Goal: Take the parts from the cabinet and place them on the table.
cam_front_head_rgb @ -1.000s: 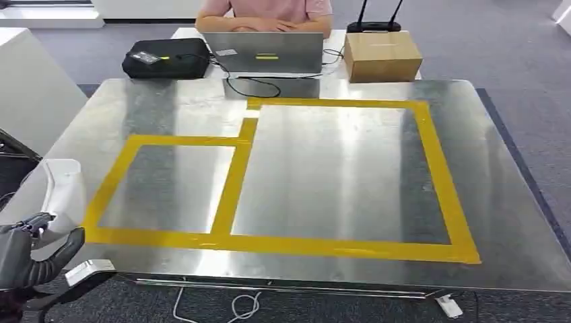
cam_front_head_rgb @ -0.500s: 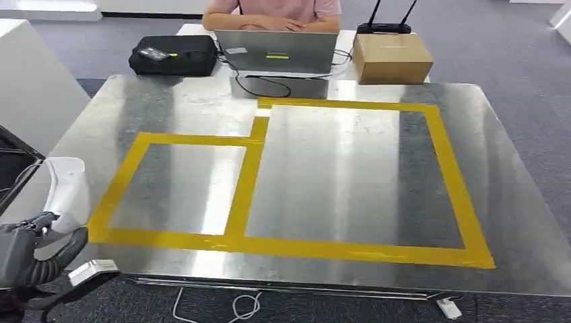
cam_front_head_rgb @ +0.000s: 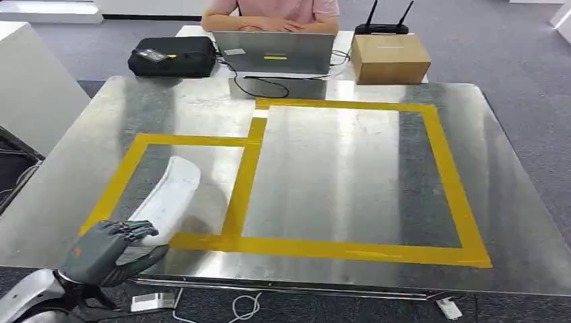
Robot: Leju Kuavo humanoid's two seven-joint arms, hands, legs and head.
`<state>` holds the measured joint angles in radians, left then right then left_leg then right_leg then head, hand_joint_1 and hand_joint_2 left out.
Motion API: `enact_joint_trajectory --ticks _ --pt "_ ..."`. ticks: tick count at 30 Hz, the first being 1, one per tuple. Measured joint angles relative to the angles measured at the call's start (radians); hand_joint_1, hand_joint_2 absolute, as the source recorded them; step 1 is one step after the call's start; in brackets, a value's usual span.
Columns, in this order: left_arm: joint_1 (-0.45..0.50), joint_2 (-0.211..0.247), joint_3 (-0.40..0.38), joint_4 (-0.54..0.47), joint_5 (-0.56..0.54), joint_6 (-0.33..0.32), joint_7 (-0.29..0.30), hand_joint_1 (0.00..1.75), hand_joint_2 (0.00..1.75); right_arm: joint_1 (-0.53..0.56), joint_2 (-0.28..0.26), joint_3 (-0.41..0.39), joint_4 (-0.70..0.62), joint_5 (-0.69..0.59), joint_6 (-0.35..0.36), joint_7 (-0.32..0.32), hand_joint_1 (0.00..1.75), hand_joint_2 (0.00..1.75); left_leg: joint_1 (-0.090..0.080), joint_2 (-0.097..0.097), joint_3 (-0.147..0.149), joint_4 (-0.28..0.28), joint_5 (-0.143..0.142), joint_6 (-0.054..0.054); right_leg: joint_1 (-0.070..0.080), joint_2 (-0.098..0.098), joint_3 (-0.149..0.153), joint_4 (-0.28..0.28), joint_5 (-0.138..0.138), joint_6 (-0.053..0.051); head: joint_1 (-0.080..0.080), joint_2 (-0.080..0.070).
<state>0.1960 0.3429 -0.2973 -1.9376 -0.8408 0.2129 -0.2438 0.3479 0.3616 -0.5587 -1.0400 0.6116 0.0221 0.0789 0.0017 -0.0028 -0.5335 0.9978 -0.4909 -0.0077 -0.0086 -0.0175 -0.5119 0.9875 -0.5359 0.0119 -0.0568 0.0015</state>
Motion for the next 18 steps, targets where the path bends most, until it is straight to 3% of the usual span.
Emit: enact_joint_trajectory --ticks 7,18 --pt "-0.097 0.006 -0.143 0.085 -0.004 -0.01 0.043 1.75 1.75 -0.062 0.0 -0.087 0.09 0.067 0.008 -0.053 0.0 0.0 0.0 0.0 0.0 0.0 0.001 0.001 0.0 0.001 0.011 0.0 0.001 0.001 0.0 0.0" --pt "-0.135 0.004 -0.18 0.16 -0.001 -0.01 0.059 1.75 1.75 -0.086 0.0 -0.14 0.147 0.091 0.008 -0.067 0.0 0.0 0.0 0.0 0.0 0.0 0.001 0.001 0.0 0.001 0.01 0.0 0.001 0.001 0.0 0.0"
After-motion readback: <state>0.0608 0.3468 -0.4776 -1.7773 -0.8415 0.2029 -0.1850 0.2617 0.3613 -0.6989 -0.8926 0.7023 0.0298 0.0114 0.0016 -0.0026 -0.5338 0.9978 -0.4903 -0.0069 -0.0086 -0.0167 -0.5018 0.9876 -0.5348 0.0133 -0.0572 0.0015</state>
